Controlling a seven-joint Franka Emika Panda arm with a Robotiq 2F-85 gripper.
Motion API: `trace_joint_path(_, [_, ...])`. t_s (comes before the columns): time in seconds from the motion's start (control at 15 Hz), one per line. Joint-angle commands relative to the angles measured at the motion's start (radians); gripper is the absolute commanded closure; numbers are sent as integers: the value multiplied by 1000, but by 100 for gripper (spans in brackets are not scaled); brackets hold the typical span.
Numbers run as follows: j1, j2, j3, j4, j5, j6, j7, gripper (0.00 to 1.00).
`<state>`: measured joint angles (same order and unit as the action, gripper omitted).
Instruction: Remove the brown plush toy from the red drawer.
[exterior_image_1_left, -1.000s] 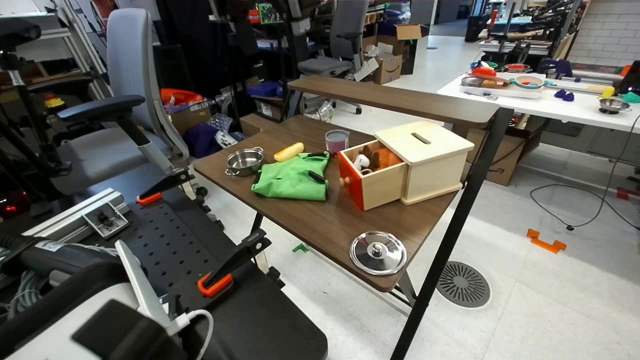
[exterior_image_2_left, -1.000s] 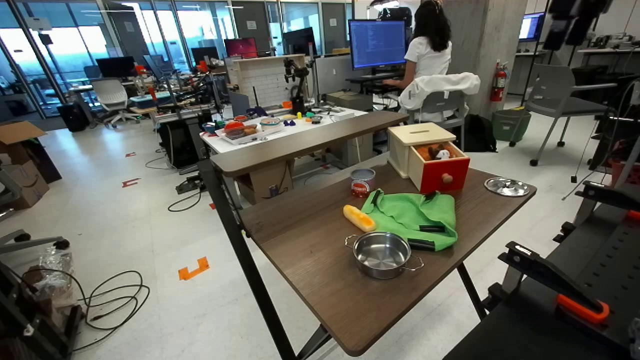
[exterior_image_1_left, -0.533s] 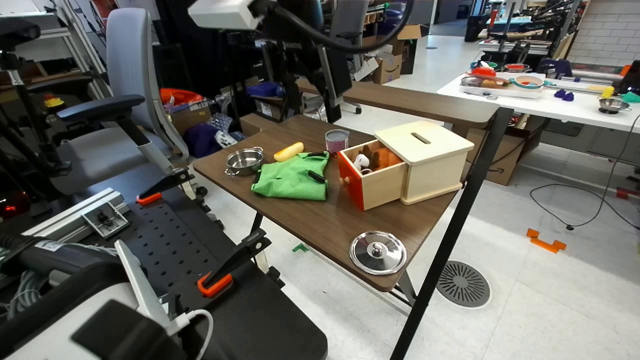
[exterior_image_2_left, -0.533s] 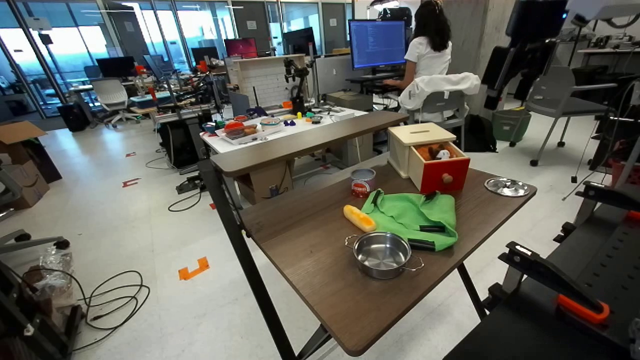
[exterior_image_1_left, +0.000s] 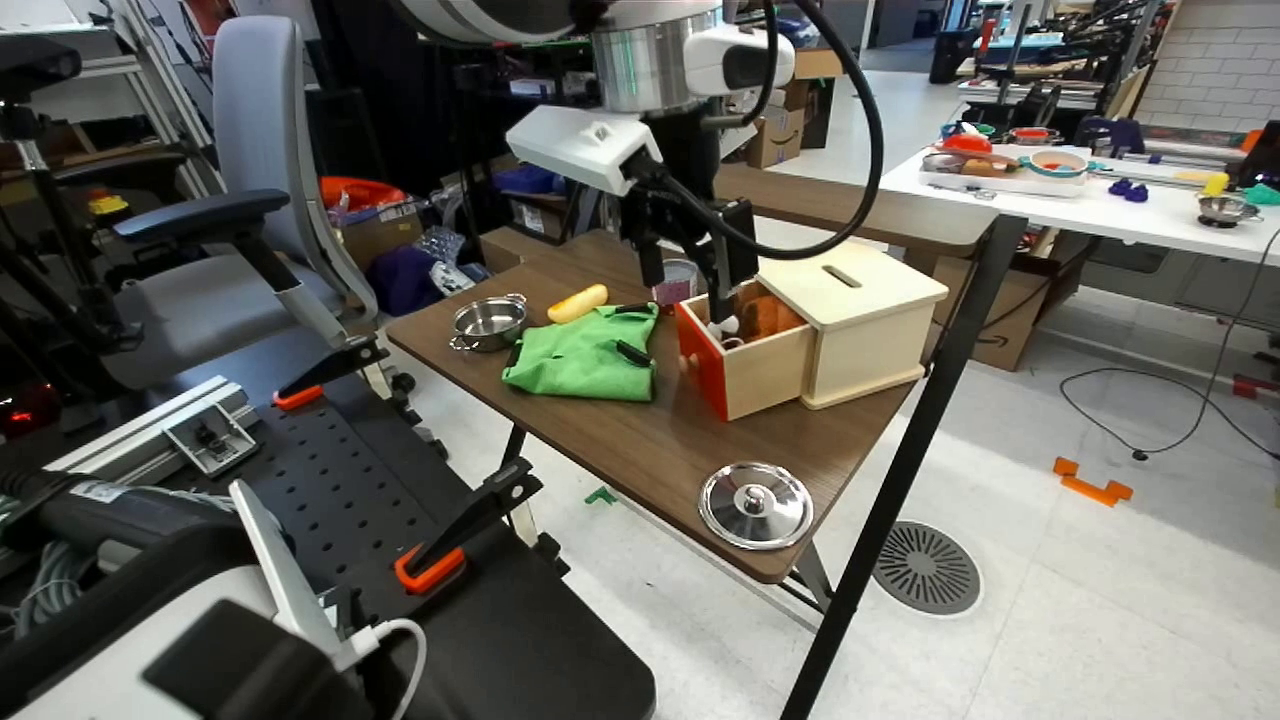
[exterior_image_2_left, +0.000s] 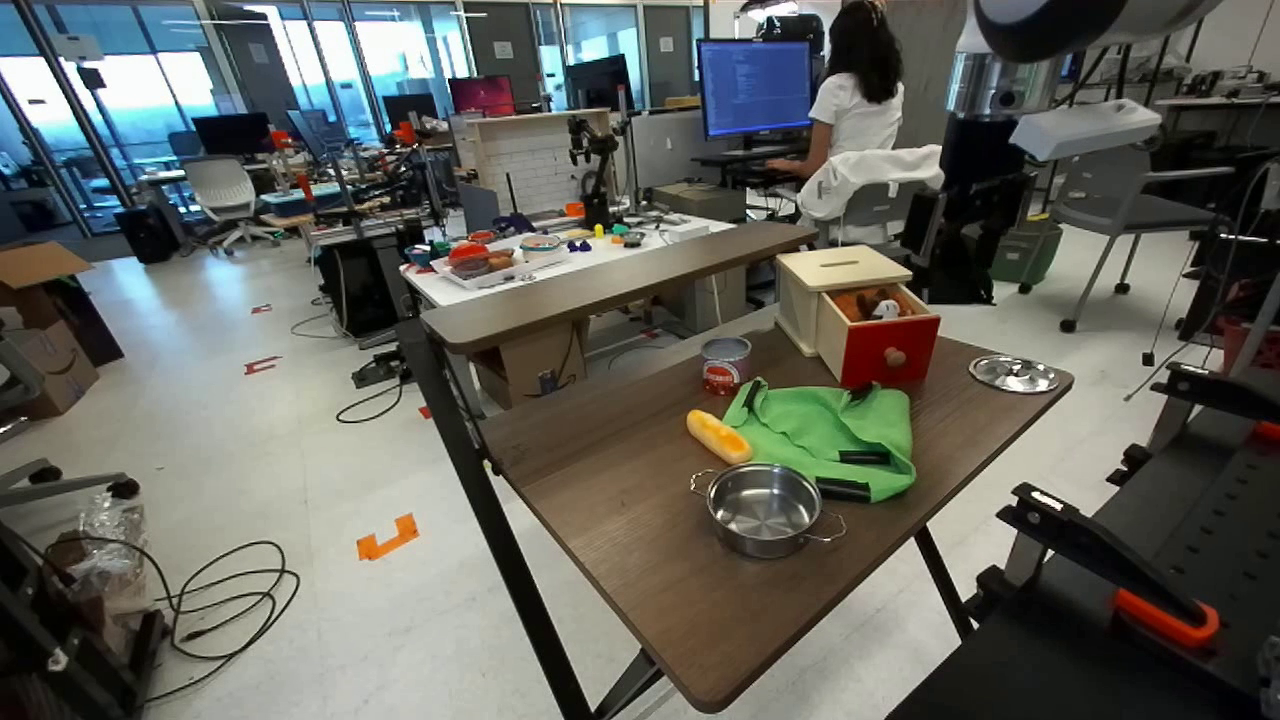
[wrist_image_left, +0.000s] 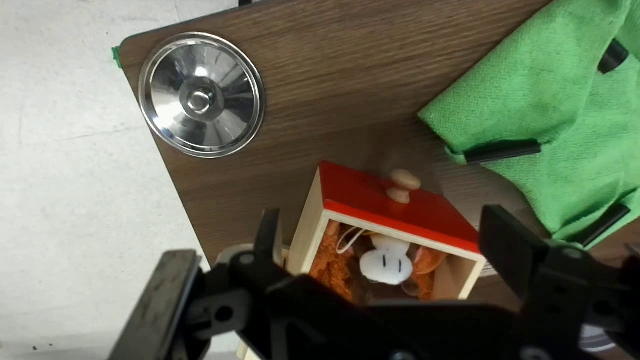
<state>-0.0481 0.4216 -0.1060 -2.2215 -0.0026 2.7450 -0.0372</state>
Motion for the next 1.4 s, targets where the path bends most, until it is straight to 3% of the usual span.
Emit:
trace_joint_path(0.0, [-37,95,28,124,29,-25,7,0])
trace_joint_path(0.47, [-72,193,46,287,40,-61,8,0])
trace_joint_path(1.2, [-66,268,100,349,54,-87,4,0])
trace_joint_path(1.27, [-66,276,101,350,53,-88,3,25])
trace_joint_path(1.33, [-66,282,102,351,52,-90,3,26])
